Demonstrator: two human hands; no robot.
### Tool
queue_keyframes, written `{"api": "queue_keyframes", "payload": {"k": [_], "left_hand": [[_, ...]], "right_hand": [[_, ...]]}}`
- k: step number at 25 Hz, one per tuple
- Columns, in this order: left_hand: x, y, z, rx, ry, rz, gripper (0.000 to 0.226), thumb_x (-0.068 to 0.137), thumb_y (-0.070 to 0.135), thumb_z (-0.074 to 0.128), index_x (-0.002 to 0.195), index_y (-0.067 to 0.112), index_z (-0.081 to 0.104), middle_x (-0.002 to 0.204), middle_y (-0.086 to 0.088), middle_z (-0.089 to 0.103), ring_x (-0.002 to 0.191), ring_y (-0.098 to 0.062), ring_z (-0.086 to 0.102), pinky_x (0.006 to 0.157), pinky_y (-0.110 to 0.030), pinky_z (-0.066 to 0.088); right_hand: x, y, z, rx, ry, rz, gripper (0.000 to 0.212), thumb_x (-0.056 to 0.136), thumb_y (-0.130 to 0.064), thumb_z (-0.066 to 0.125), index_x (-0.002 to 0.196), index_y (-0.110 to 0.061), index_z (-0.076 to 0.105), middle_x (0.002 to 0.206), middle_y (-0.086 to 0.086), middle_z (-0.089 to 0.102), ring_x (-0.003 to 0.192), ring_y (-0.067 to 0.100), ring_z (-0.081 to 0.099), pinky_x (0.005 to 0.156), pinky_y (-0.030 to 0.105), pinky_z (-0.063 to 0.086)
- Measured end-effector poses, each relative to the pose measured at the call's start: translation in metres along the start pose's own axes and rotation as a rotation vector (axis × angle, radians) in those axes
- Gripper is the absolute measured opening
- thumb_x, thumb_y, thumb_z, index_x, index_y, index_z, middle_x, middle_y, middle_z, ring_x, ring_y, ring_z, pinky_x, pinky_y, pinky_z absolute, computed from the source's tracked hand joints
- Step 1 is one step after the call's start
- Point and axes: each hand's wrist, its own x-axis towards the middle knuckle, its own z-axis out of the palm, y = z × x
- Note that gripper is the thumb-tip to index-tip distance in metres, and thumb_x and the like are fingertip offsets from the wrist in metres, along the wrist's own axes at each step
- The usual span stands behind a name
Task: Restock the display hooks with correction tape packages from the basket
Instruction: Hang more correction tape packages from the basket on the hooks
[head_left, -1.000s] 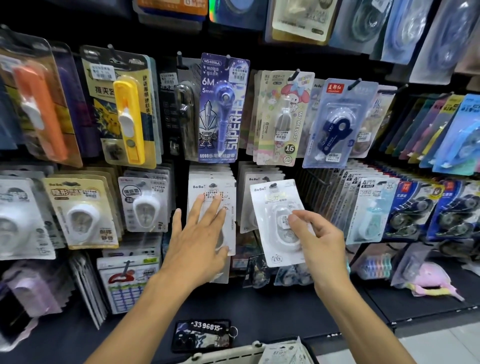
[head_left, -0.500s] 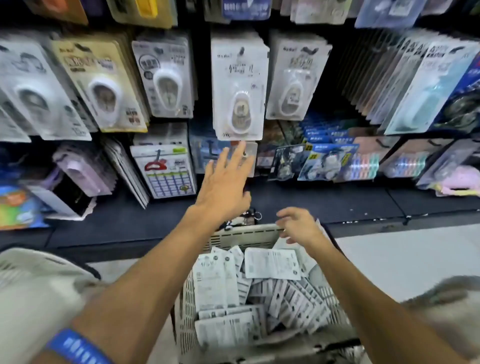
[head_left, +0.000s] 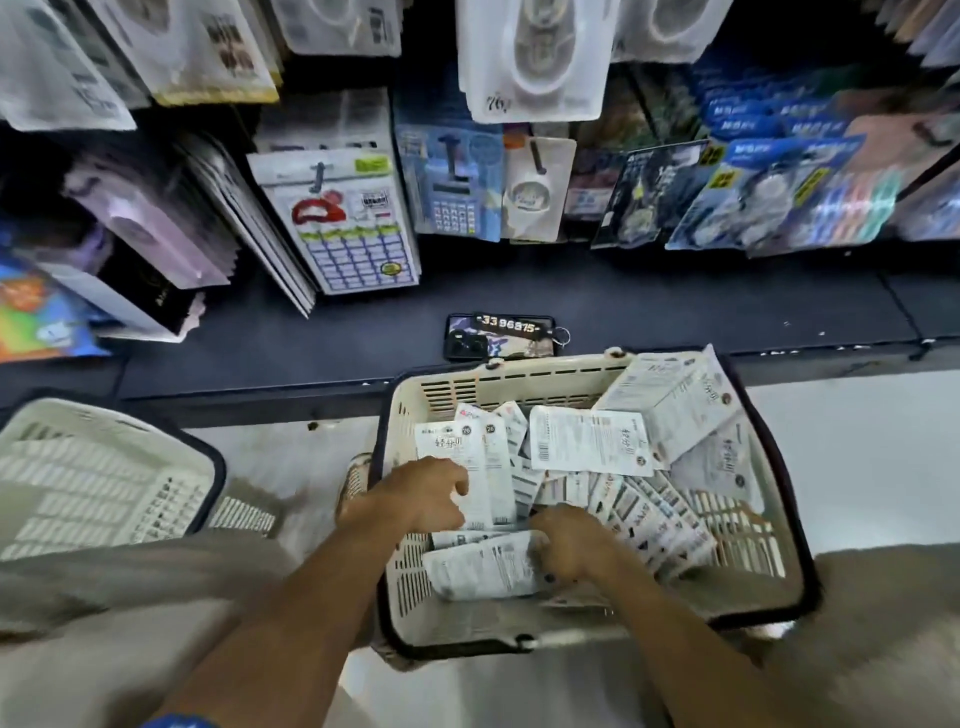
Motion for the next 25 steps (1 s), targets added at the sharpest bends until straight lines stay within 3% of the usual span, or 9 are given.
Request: {"api": "queue_keyframes", "payload": {"k": [3,5,7,9,12,15,18,21,25], "left_hand": [[0.004,0.004,0.01,-0.203,-0.046,0.138,0.087,0.072,0.042,0.089,0.146,0.039,0.043,0.14,0.007,0.056,0.114,-0.014,0.055,0.091,-0.031,0.046],[0.001,0.013,0.015,-0.361,-0.1,0.229,0.116,0.059,0.047,0.095,0.151,0.053,0.023,0.154,0.008,0.042,0.131,-0.018,0.047,0.106,-0.038,0.042],[0.002,0.024,0.018,-0.434,0.026,0.239,0.119,0.06,0.045,0.095,0.152,0.054,0.019,0.159,0.007,0.039,0.137,-0.02,0.045,0.113,-0.044,0.04],[0.007,0.033,0.02,-0.484,0.263,0.191,0.096,0.069,0.034,0.091,0.148,0.043,0.037,0.14,0.005,0.06,0.115,-0.017,0.065,0.097,-0.041,0.056],[0.014,0.028,0.021,-0.791,0.442,0.037,0.048,0.072,0.018,0.085,0.113,0.033,0.066,0.101,0.011,0.076,0.088,-0.011,0.074,0.079,-0.034,0.06],[0.015,0.017,0.019,-0.931,0.401,-0.03,0.042,0.071,0.008,0.086,0.097,0.034,0.066,0.085,0.021,0.076,0.072,0.009,0.07,0.066,-0.018,0.05],[0.016,0.015,0.018,-0.948,0.415,-0.036,0.041,0.074,0.009,0.086,0.091,0.038,0.063,0.069,0.034,0.069,0.066,0.015,0.067,0.063,-0.015,0.044],[0.017,0.016,0.014,-0.936,0.422,-0.049,0.042,0.078,0.011,0.085,0.095,0.04,0.06,0.07,0.031,0.069,0.067,0.013,0.068,0.065,-0.016,0.045],[0.02,0.021,0.013,-0.889,0.416,-0.062,0.044,0.078,0.012,0.084,0.112,0.032,0.063,0.098,0.011,0.075,0.091,-0.014,0.073,0.088,-0.034,0.057]], "right_hand": [[-0.002,0.003,-0.044,0.728,0.041,0.128,0.013,0.088,-0.013,0.072,0.1,-0.017,0.073,0.103,-0.001,0.069,0.098,0.02,0.065,0.076,0.021,0.051],[-0.001,0.0,-0.074,1.258,0.146,0.25,0.017,0.084,0.001,0.064,0.097,-0.009,0.069,0.081,0.001,0.063,0.072,0.013,0.061,0.068,0.027,0.053],[-0.002,-0.007,-0.096,1.738,0.139,0.273,0.025,0.084,0.004,0.052,0.103,-0.007,0.064,0.068,0.005,0.045,0.052,0.013,0.046,0.056,0.027,0.054],[-0.002,-0.009,-0.107,1.958,0.1,0.267,0.013,0.089,-0.004,0.051,0.095,-0.008,0.062,0.066,0.005,0.042,0.052,0.016,0.042,0.059,0.029,0.055],[-0.007,0.001,-0.098,2.083,0.127,0.343,0.03,0.099,-0.035,0.053,0.097,-0.006,0.061,0.069,0.008,0.063,0.058,0.022,0.059,0.066,0.044,0.061],[-0.009,0.015,-0.063,1.904,0.171,0.656,0.04,0.095,-0.041,0.064,0.102,-0.002,0.059,0.08,0.011,0.066,0.065,0.024,0.06,0.058,0.039,0.06],[0.006,0.022,-0.053,1.804,0.307,0.706,0.029,0.096,-0.03,0.067,0.094,-0.001,0.064,0.084,0.011,0.07,0.066,0.023,0.061,0.061,0.038,0.059],[0.015,0.034,-0.072,1.791,0.471,0.791,0.02,0.096,-0.014,0.064,0.079,-0.004,0.062,0.071,0.009,0.066,0.057,0.022,0.057,0.057,0.035,0.054],[0.012,0.03,-0.065,1.769,0.232,0.711,0.031,0.092,-0.033,0.072,0.094,-0.005,0.058,0.098,0.019,0.066,0.084,0.031,0.065,0.067,0.044,0.058]]}}
